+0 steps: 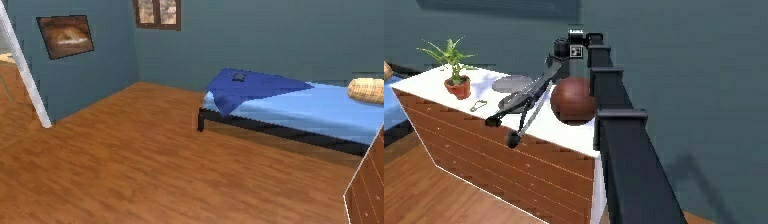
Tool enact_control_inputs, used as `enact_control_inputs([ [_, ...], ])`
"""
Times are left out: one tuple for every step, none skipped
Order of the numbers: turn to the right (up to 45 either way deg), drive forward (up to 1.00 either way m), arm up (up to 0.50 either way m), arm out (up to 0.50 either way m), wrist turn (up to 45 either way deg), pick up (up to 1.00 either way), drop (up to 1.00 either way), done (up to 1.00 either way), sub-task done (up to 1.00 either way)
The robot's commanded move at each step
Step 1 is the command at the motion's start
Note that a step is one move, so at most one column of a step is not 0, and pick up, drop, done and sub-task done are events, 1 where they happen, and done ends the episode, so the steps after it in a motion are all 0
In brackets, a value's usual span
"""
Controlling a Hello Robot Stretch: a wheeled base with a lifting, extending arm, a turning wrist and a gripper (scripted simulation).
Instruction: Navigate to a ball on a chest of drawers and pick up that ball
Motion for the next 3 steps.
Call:
enact_control_inputs([
  [0.0, 0.0, 0.0, 0.0, 45.0, 0.0, 0.0, 0.0, 0.0],
  [0.0, 0.0, 0.0, 0.0, 45.0, 0.0, 0.0, 0.0, 0.0],
  [0.0, 0.0, 0.0, 0.0, 45.0, 0.0, 0.0, 0.0, 0.0],
])
